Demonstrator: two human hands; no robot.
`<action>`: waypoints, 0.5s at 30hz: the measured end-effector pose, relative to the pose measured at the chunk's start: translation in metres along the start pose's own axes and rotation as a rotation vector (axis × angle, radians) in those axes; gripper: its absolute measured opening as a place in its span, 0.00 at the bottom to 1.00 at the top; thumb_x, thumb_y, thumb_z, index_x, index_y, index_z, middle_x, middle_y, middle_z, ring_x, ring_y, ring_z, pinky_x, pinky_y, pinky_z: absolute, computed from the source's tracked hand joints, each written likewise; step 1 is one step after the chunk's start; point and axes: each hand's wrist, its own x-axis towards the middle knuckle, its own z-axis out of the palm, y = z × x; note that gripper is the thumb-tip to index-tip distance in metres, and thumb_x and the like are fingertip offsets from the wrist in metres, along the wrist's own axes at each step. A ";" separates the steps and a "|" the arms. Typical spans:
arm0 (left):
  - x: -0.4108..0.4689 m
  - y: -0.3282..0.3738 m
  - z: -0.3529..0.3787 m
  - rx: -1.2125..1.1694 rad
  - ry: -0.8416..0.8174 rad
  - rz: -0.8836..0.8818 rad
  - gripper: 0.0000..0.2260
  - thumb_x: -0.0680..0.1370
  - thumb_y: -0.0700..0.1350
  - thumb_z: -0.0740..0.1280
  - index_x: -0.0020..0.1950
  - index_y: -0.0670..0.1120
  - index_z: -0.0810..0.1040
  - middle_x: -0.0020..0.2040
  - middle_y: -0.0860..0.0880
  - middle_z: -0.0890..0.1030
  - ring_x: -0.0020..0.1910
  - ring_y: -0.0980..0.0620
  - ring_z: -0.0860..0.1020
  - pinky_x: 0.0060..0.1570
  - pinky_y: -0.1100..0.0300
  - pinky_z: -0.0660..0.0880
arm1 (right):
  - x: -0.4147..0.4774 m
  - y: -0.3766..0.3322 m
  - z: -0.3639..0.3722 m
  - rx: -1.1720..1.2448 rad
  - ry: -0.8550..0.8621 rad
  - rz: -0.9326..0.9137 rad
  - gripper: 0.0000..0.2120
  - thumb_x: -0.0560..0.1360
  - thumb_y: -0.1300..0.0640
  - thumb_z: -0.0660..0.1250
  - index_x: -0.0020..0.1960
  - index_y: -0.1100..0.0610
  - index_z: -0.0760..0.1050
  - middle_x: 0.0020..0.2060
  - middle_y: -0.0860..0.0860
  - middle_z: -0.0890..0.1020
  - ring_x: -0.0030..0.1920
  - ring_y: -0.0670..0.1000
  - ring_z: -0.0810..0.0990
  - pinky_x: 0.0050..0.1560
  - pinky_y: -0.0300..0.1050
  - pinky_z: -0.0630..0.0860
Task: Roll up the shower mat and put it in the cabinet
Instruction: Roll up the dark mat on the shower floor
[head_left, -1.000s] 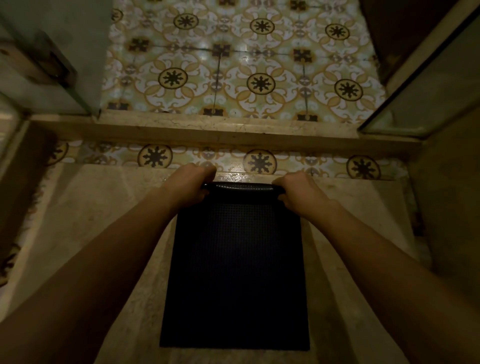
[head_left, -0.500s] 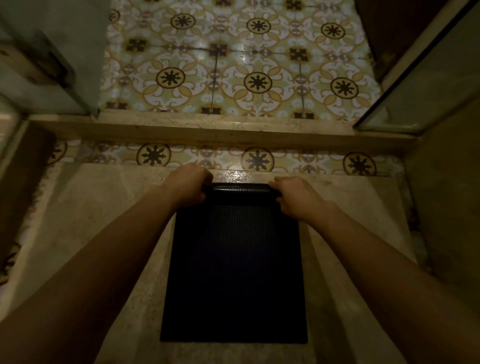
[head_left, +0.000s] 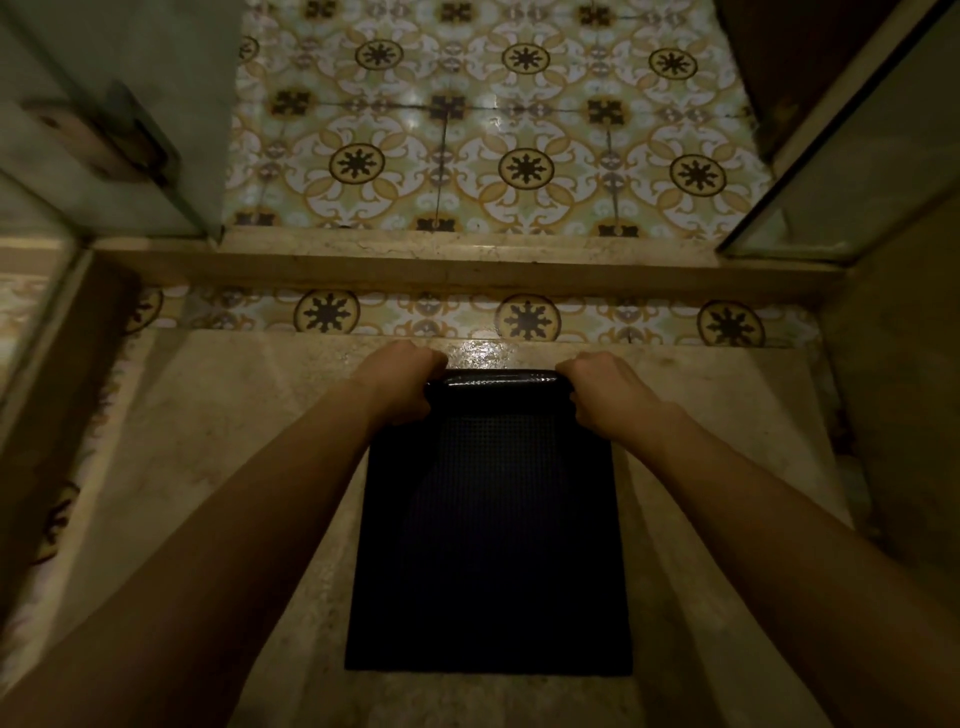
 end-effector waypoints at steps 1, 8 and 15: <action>-0.001 0.001 0.003 0.017 0.039 0.016 0.11 0.68 0.40 0.70 0.49 0.49 0.75 0.44 0.46 0.80 0.45 0.44 0.78 0.36 0.58 0.65 | 0.000 -0.001 0.000 -0.005 0.009 0.010 0.11 0.71 0.65 0.66 0.53 0.60 0.77 0.49 0.60 0.80 0.50 0.60 0.79 0.43 0.46 0.72; -0.009 -0.001 0.006 0.026 0.095 0.014 0.10 0.68 0.40 0.69 0.48 0.45 0.75 0.44 0.44 0.81 0.44 0.42 0.78 0.36 0.58 0.67 | -0.002 -0.007 -0.004 -0.055 0.019 0.012 0.09 0.70 0.65 0.67 0.50 0.61 0.77 0.48 0.60 0.80 0.49 0.60 0.79 0.42 0.47 0.71; -0.015 -0.002 0.010 -0.028 0.099 -0.030 0.13 0.69 0.39 0.68 0.52 0.44 0.73 0.43 0.42 0.79 0.46 0.41 0.75 0.35 0.56 0.70 | -0.006 -0.010 -0.006 -0.049 0.043 0.008 0.09 0.68 0.66 0.68 0.49 0.62 0.74 0.47 0.62 0.79 0.47 0.62 0.79 0.39 0.47 0.69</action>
